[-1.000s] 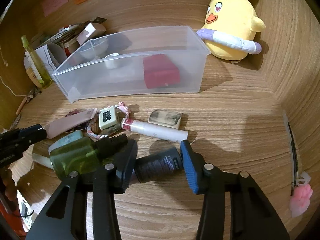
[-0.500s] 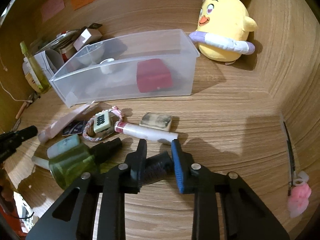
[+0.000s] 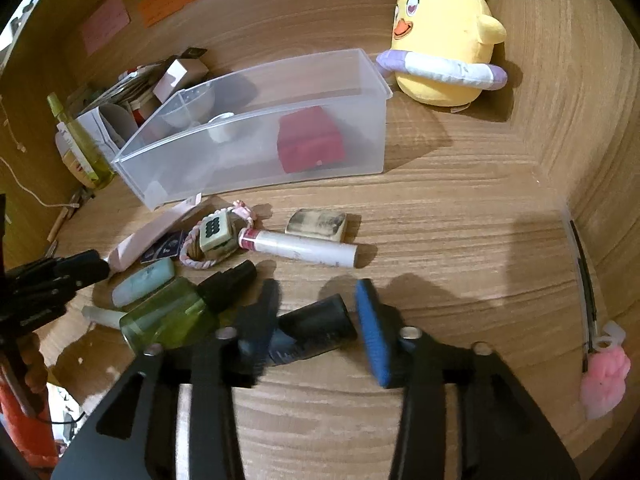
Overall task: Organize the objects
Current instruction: 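Grasp the black-capped purple bottle with the right tool while the left tool grasps the pink tube, then lift the purple bottle upright with the right tool while the left tool lifts the pink tube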
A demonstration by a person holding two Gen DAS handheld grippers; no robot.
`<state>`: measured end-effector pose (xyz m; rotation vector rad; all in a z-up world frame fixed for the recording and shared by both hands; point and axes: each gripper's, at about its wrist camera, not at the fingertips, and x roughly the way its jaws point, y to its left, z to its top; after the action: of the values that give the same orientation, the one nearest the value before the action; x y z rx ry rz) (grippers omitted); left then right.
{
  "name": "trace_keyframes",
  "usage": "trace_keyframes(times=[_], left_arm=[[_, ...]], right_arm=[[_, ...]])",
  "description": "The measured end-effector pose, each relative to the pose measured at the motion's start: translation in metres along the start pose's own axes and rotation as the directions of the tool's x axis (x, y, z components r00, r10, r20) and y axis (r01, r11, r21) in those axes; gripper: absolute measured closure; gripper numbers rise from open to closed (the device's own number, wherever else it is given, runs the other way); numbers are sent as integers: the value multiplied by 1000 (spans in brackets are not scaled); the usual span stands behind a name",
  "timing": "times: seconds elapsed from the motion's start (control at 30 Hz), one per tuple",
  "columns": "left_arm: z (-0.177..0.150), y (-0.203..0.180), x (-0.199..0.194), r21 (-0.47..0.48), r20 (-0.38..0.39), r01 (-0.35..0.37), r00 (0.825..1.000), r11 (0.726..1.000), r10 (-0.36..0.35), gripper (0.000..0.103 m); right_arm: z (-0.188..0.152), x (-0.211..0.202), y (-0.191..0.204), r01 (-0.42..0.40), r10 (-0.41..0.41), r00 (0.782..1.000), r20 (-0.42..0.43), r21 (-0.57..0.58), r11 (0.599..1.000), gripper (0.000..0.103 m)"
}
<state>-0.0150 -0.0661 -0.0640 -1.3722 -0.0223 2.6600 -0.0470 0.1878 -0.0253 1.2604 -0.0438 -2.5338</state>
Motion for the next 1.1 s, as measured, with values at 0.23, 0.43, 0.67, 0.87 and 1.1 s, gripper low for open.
trace_keyframes(times=[0.23,0.43,0.67,0.87,1.1], left_arm=[[6,-2,10,30,-16,27,1000,999,-27,67],[2,0,7,22,3,29,1000,999,-29,67],[-10,4,-4,18,10,-8,1000,1000,8,71],[-19,9,-9,-1,6,-17,1000,1000,17,77],[-11,4,2,29,14,-26,1000,999,26,77]], right_arm=[[-8,-1,2,3,-3,1000,-20,17,1000,52],[-16,-2,3,18,-17,999,-45,16,1000,49],[-25,-3,1,46,-46,998,-52,5,999,51],[-31,-4,8,110,-111,994,-22,-44,993,60],[-31,-3,6,97,-98,995,-5,-22,995,61]])
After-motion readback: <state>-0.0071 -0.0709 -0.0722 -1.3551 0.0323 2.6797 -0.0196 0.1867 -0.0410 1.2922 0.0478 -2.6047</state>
